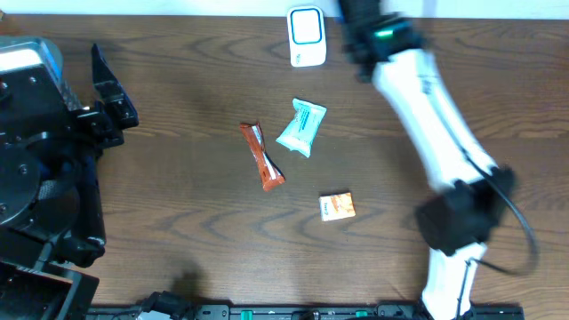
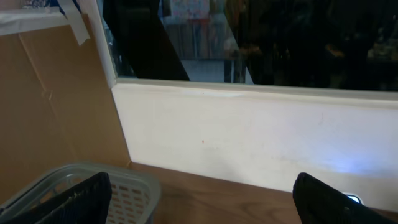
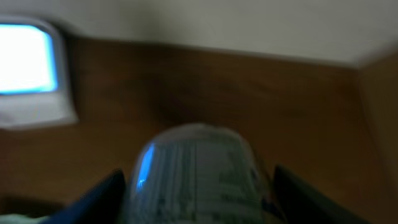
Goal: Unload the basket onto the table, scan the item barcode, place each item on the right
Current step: 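Carry the bottle past the scanner and off to the right side, then return the right gripper and grasp the orange snack box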
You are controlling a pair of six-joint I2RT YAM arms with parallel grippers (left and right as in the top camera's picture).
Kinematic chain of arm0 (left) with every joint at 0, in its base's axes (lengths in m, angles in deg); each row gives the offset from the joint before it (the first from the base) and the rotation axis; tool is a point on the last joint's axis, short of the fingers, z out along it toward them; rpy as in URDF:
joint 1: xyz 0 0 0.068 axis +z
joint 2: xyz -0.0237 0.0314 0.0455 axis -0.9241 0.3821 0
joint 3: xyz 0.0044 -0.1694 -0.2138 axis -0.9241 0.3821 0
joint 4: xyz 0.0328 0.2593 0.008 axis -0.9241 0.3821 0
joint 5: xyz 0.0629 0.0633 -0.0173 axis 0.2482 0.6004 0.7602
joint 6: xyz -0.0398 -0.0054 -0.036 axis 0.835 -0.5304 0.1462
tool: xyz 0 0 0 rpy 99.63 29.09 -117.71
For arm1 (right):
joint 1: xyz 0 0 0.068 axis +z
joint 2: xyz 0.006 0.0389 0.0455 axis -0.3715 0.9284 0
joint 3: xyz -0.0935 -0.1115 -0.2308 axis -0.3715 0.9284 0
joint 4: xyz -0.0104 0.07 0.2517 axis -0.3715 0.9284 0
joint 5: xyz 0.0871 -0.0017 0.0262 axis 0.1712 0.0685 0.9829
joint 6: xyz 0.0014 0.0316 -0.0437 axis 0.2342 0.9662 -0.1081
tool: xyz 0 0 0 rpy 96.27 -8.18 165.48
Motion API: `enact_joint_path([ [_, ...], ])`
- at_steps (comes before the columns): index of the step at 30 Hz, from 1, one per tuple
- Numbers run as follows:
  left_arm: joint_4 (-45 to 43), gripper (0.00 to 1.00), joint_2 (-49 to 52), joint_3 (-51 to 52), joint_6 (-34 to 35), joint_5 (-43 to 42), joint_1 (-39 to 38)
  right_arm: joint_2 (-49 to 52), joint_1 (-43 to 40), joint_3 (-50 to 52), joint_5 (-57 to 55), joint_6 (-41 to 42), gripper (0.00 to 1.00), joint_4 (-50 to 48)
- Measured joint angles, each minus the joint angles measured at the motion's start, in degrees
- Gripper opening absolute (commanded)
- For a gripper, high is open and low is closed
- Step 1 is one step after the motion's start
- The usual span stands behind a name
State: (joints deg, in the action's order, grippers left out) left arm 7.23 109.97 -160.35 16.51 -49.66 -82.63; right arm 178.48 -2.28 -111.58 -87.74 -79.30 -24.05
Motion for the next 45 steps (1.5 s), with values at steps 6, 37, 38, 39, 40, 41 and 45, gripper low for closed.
enact_joint_path([
  [6, -1.4, 0.93, 0.0, 0.0, 0.0, 0.0, 0.0, -3.8, -17.9, -1.0, 1.1, 9.9, 0.49, 17.6],
  [37, -4.3, 0.93, -1.7, 0.0, 0.0, 0.0, 0.0, 16.7, -69.9, 3.8, 32.2, 12.1, 0.83, 17.6],
  [38, -4.3, 0.93, -1.7, 0.0, 0.0, 0.0, 0.0, 16.7, -70.0, 3.8, 32.4, 11.7, 0.85, 17.5],
  [39, -4.3, 0.93, -1.7, 0.0, 0.0, 0.0, 0.0, 16.7, -70.1, 3.8, 32.6, 11.6, 0.80, 17.5],
  [40, -4.3, 0.94, -1.7, 0.0, 0.0, 0.0, 0.0, 16.7, -70.1, 3.8, 32.6, 11.3, 0.71, 17.5],
  [41, -4.3, 0.93, -1.7, 0.0, 0.0, 0.0, 0.0, 16.7, -70.1, 3.8, 32.6, 11.1, 0.65, 17.5],
  [45, -4.3, 0.93, -1.7, 0.0, 0.0, 0.0, 0.0, 16.7, -70.1, 3.8, 32.9, 11.1, 0.70, 18.0],
])
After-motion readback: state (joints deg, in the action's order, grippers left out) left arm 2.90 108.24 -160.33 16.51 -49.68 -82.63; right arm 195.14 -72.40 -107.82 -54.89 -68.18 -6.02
